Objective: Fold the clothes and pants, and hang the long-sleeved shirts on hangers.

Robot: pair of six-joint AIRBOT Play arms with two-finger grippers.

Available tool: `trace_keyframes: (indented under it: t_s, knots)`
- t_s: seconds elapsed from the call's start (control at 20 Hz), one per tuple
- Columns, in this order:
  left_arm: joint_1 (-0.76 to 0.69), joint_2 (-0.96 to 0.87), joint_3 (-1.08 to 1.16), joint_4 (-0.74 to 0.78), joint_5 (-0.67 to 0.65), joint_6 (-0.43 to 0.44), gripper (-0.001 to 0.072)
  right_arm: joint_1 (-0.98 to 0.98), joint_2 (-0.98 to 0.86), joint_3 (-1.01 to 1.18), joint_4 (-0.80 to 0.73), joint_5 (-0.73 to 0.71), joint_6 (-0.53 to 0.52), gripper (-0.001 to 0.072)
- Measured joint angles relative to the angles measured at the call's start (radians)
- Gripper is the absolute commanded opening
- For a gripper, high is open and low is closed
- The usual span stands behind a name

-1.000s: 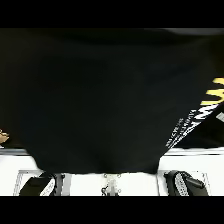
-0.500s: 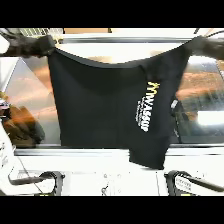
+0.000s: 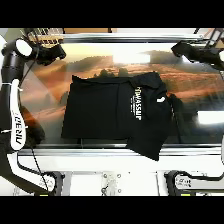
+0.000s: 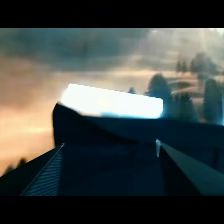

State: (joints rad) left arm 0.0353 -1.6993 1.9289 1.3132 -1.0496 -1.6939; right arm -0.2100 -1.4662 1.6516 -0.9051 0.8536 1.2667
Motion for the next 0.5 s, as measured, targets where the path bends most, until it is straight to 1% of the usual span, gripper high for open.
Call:
trace_keyframes:
  t_s: [0.05,0.15,0.3,0.5]
  knots:
    - [0.018,0.028,-0.036,0.0,-0.033,0.0,0.062,-0.018,0.033,-0.012,0.0,0.039,-0.012,0.0657]
    - [0.055,0.111,-0.179,0.019,-0.087,-0.008,0.062,-0.053,0.121,-0.071,0.0,0.125,-0.029,0.0658]
    - [0.102,0.262,-0.508,0.056,-0.112,-0.022,0.062,-0.082,0.285,-0.245,0.0,0.211,-0.042,0.0658]
    - [0.171,0.437,-0.962,0.066,-0.097,-0.069,0.0621,-0.09,0.483,-0.498,0.007,0.252,-0.045,0.0658]
